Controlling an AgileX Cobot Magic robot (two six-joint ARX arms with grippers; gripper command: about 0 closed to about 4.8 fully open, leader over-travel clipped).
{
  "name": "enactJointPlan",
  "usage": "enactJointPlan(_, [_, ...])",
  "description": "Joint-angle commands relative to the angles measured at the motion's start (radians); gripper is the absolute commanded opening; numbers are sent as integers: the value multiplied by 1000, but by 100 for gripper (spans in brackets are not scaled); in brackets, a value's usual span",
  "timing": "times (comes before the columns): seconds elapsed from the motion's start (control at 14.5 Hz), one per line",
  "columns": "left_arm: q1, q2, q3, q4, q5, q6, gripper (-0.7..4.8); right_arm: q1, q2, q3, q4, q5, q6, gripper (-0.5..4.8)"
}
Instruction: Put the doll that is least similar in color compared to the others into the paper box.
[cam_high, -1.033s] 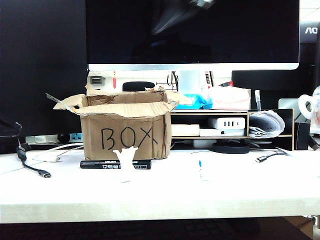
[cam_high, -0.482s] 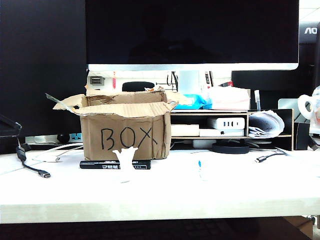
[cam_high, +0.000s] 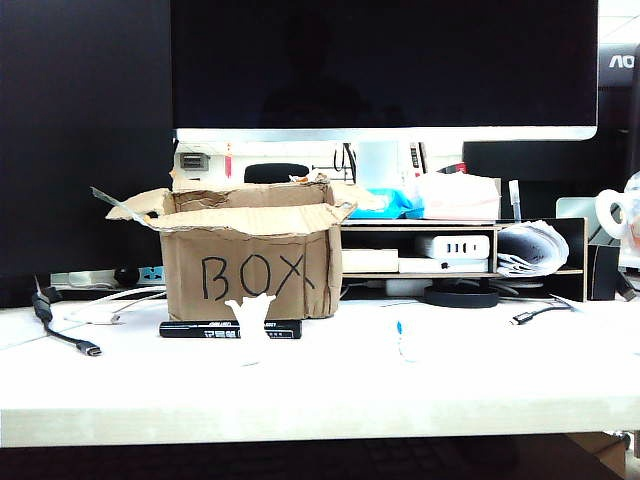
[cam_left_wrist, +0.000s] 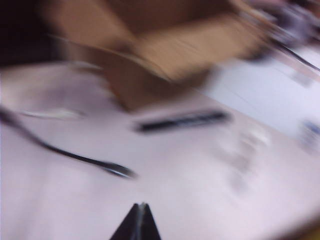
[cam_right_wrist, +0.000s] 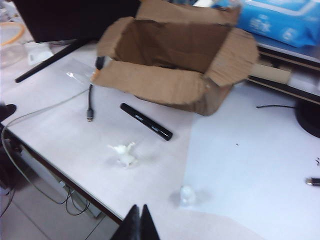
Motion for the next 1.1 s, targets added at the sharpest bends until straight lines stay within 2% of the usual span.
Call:
enactJointPlan(0.07, [165, -76, 1, 13, 5, 1, -5, -1, -38, -57, 51, 35, 4, -6])
enactJointPlan(0.28, [261, -93, 1, 13, 5, 1, -5, -1, -39, -122, 133, 58, 3, -6])
enactJointPlan(0.62, [276, -107, 1, 8, 6, 2, -5, -2, -38, -300, 460, 108, 3, -6])
enactJointPlan(1.1, [276, -107, 1, 8, 6, 1, -5, -2, -39, -315, 488, 97, 3, -5])
